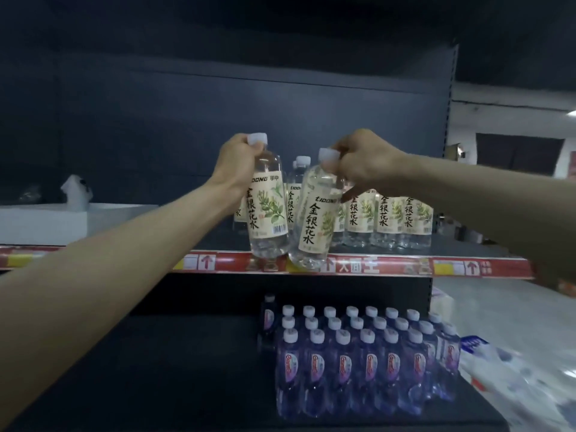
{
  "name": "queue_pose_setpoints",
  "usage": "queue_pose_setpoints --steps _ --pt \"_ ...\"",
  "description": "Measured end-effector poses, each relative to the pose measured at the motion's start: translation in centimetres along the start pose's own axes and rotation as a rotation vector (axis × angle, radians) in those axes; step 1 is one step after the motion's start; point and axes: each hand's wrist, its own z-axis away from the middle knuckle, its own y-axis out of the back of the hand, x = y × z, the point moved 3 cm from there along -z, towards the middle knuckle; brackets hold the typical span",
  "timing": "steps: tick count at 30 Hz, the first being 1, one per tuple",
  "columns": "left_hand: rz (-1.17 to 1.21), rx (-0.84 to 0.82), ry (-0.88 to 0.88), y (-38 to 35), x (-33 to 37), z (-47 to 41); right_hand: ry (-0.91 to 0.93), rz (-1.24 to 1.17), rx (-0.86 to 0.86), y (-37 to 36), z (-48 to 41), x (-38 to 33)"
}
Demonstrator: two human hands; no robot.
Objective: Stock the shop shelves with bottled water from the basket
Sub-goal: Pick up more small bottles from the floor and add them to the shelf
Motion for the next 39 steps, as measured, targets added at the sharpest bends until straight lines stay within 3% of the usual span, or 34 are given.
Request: queue_pose_setpoints --steps 12,18,24,29,35,39 --pt "-0.154 0.014 -0.116 -2.2 -4.6 -4.5 -0.065 0.081 -0.004 -2.0 -7.2 1.5" --pt "-0.376 0.022 -0.124 -2.6 -5.9 -4.2 -0.049 0.178 0.108 -3.6 -9.2 2.5" --pt "-0.454 -0.189 0.081 -0.7 -8.5 -1.3 0.099 0.173 0.281 -5.9 -5.5 4.5" --pt "-0.684 -0.445 0.027 0.8 -11.4 2.0 0.026 0.125 0.127 -10.2 -0.2 8.3" --pt "-0.754 -0.242 -0.092 2.2 -12.5 3.0 -0.035 0.117 0.183 -12.7 0.7 12.4" --pt "-0.9 -0.198 -0.189 1.5 -13.1 3.4 -0.017 0.147 0.247 -12.9 0.7 12.6"
